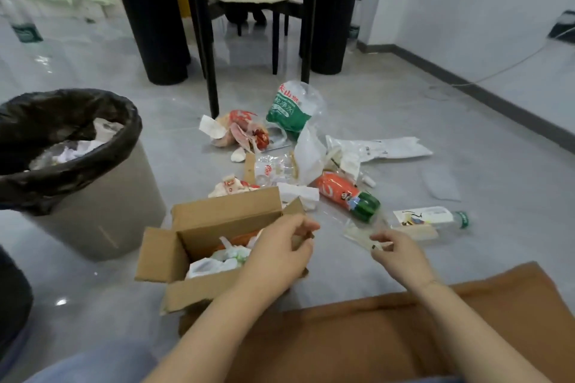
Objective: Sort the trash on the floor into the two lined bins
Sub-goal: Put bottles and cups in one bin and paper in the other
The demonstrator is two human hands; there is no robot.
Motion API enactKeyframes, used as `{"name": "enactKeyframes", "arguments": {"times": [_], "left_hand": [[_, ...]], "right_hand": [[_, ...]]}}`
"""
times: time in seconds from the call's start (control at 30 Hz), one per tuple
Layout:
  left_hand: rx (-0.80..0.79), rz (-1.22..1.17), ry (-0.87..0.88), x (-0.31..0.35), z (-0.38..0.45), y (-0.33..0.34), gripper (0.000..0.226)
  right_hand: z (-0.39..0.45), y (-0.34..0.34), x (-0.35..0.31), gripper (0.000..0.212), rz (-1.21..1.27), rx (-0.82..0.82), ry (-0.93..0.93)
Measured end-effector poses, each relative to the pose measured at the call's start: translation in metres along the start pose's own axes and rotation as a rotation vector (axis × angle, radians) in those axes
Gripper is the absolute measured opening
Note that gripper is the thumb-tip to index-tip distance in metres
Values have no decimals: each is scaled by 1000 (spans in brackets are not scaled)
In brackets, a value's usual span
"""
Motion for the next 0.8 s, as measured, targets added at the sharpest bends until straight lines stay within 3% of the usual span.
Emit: {"name": "enactKeyframes", "arguments": {"times": [0.23,0.33,0.43,0.6,0.73,0.8], "left_hand": [[43,274,183,-7,16,-2,25],[39,334,236,-9,22,-1,22],[61,342,241,-11,24,-6,21],[70,316,204,-8,26,-17,21],[33,288,181,-5,23,-17,22],[5,283,175,-5,21,-15,23]], "right_hand": [[55,36,31,50,-329,-89,0],[60,51,43,35,-486,-96,-51],[61,56,39,22,-653,20,-160],[63,65,32,16,-558,111,-234],[65,63,32,45,-541,-17,-121],[61,67,33,46,-396,-79,-100]]}}
Point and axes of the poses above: each hand's wrist, its own z-axis towards the middle knuckle, its own y-axis out of the palm, x = y × z, the point moved 4 cm from there along z, towards the middle knuckle
